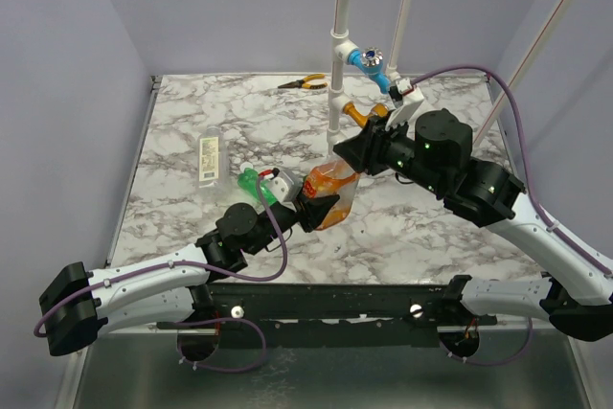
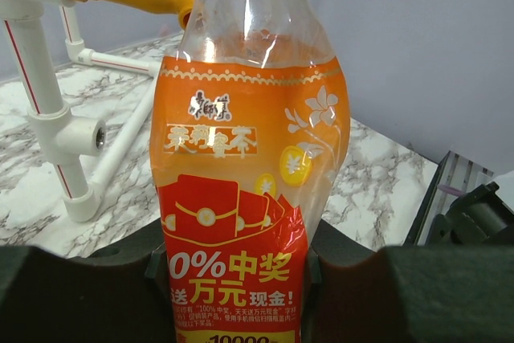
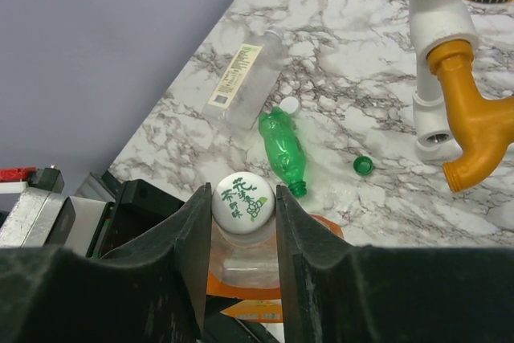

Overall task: Screw on the bottle caps
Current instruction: Screw the bottle cap onto the plastic bottle.

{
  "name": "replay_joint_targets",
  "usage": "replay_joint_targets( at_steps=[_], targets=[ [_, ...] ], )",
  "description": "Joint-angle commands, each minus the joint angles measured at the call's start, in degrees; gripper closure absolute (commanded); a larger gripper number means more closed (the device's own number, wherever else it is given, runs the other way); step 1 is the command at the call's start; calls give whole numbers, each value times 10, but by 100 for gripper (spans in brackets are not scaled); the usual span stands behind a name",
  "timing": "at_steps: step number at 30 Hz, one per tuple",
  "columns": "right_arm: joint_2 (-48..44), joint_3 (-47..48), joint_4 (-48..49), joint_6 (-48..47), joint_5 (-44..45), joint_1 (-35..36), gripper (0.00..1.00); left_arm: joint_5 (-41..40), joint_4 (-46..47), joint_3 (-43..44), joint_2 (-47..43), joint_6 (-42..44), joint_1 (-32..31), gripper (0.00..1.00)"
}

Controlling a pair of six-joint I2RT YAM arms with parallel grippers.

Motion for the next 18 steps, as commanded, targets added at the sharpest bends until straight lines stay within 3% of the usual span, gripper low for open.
replay_joint_targets(
  at_steps=[1, 18],
  targets=[
    [0, 0, -10, -9, 11, 3, 79, 34, -4, 7, -5, 3, 1, 100],
    [3, 71, -108, -30, -40, 3, 84, 118, -73, 0, -50, 57, 2, 100]
  ],
)
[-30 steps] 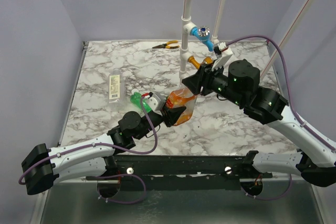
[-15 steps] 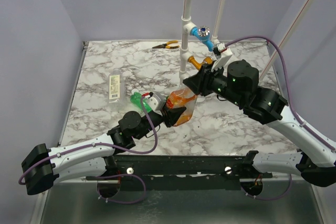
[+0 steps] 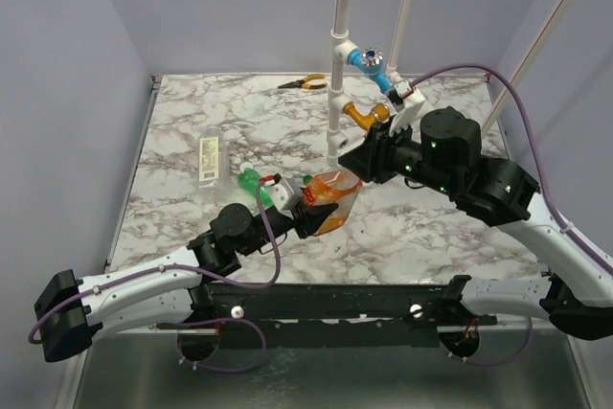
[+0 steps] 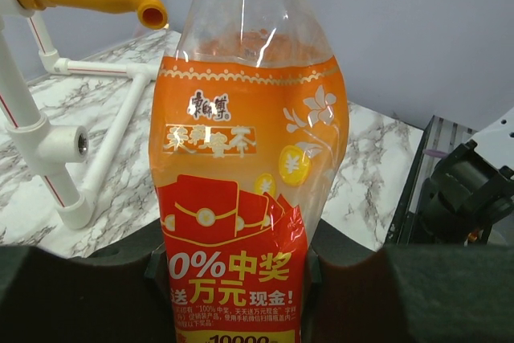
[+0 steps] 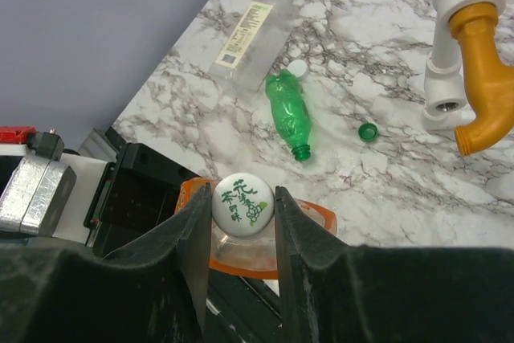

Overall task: Screw on the bottle caps
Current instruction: Screw the bottle cap onto the plastic bottle.

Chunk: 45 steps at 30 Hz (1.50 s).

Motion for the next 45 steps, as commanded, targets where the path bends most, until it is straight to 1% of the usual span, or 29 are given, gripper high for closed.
replay_joint_targets(
  at_steps=[1, 5, 7, 9, 10, 12, 13, 20, 26, 31, 32, 35, 36, 40, 41, 42, 45],
  targets=[
    [-4, 10, -4, -15, -8, 0, 84, 52, -29, 0, -18, 13, -2, 100],
    [-16, -9, 20, -11, -12, 0, 83, 40, -37, 5, -19, -3, -2, 100],
    [-12, -15, 27, -11, -10, 0, 79, 37, -39, 10, -15, -12, -2, 100],
    [-4, -18, 32, -11, -7, 0, 77, 38, -39, 13, -13, -16, -2, 100],
    [0, -16, 33, -12, -6, 0, 76, 37, -39, 15, -12, -15, -1, 100],
    [6, -13, 35, -13, -3, 0, 67, 36, -42, 15, -9, -16, -1, 100],
    [6, -12, 37, -13, 0, 0, 65, 35, -44, 15, -8, -15, -2, 100],
    [1, -8, 31, -11, 20, 0, 64, 18, -48, 13, 0, -20, 1, 100],
    [8, -11, 18, -11, 20, 0, 63, 19, -48, 19, 10, -21, 4, 100],
    [12, -13, 7, -12, 15, 0, 65, 20, -51, 30, 19, -18, 5, 100],
    [13, -13, 4, -11, 14, 0, 65, 21, -53, 33, 20, -18, 6, 100],
    [11, -22, 4, -9, 20, 0, 58, 21, -54, 38, 25, -20, 7, 100],
    [8, -26, 8, -9, 20, 0, 58, 20, -54, 39, 26, -22, 8, 100],
    [-4, -40, 23, -6, 26, 0, 60, 21, -53, 39, 26, -32, 13, 100],
    [-5, -40, 24, -5, 30, 0, 65, 22, -53, 38, 26, -35, 14, 100],
    [-7, -42, 26, -3, 35, 0, 73, 23, -53, 38, 24, -35, 15, 100],
    [-14, -46, 35, -3, 35, 0, 82, 25, -51, 33, 18, -43, 18, 100]
  ],
)
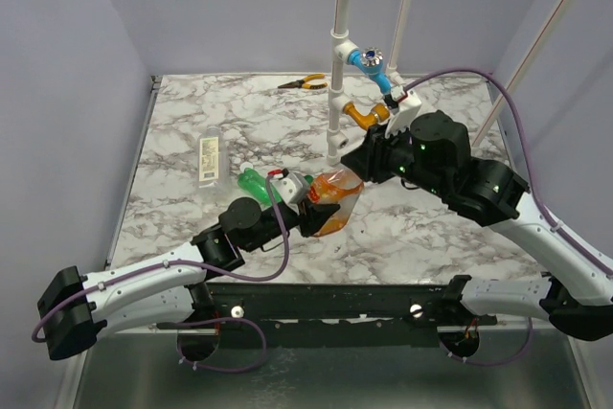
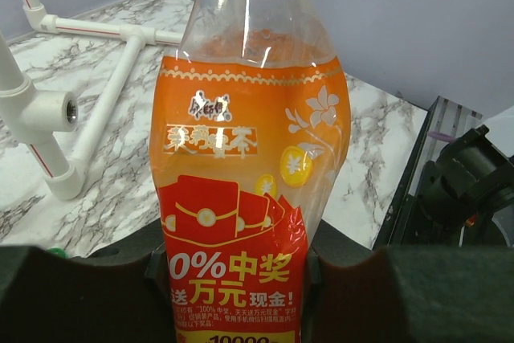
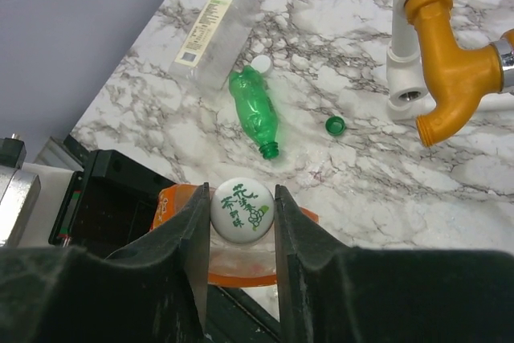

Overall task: Screw on the bottle caps
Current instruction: Screw the bottle cap onto the plastic bottle.

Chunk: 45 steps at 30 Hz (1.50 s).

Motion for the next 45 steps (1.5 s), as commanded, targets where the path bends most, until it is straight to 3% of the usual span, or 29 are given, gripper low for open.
replay_joint_targets(
  at_steps=[1, 13, 23, 33, 45],
  targets=[
    [-15, -10, 30, 2, -2, 2, 86, 26, 4, 10, -9, -17, 8, 100],
    [-73, -5, 48, -46, -214, 3, 89, 306, -76, 31, -92, -52, 26, 100],
    [-81, -3, 65, -53, -318, 2, 89, 389, -114, 43, -113, -82, 26, 100],
    [-50, 27, 28, -68, -324, 2, 89, 372, -134, 44, -125, -83, 27, 100],
    [-19, 30, -24, -87, -221, 2, 89, 268, -198, 77, -113, -55, 27, 100]
  ],
)
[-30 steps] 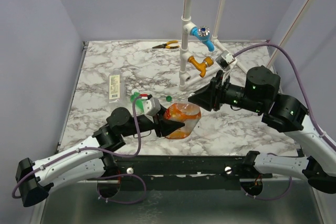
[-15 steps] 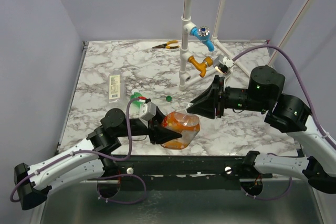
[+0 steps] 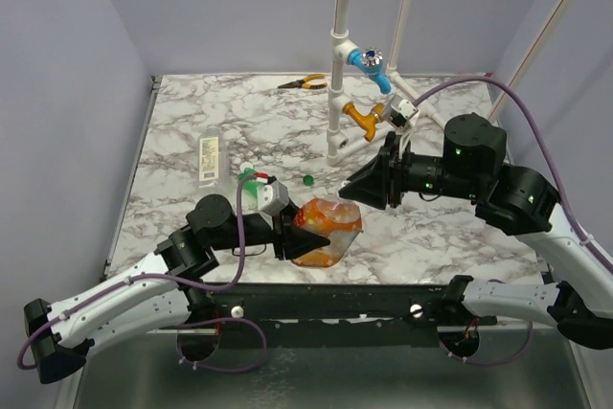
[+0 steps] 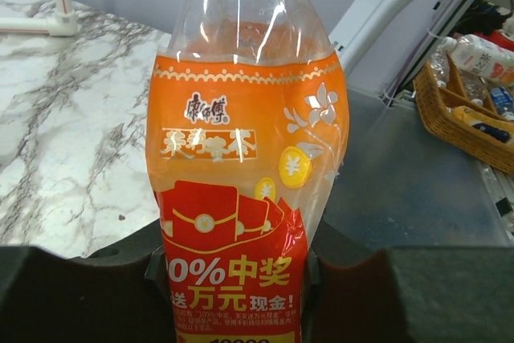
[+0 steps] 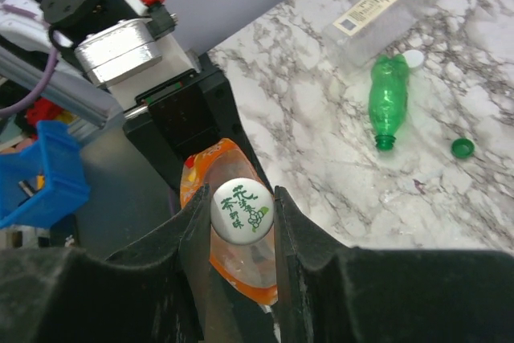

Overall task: Screw on the bottle caps
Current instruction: Screw the bottle cap onto the plastic bottle.

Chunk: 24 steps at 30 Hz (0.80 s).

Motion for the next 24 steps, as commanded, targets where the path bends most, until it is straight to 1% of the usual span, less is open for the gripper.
replay_joint_targets(
  at_steps=[1, 10, 14, 18, 24],
  targets=[
    [26, 4, -13, -24, 60, 0, 89, -21, -30, 31, 15, 26, -6, 100],
    [41, -4, -22, -29, 102, 1, 90, -96, -5, 33, 21, 32, -6, 100],
    [46, -15, -7, -16, 113, 2, 90, -147, 63, 7, 6, 27, -6, 100],
    [56, -22, 17, 6, 101, 3, 91, -186, 126, -15, -5, 36, -6, 100],
    [80, 0, 0, 23, 126, 3, 91, -209, 132, -1, 15, 54, -6, 100]
  ],
)
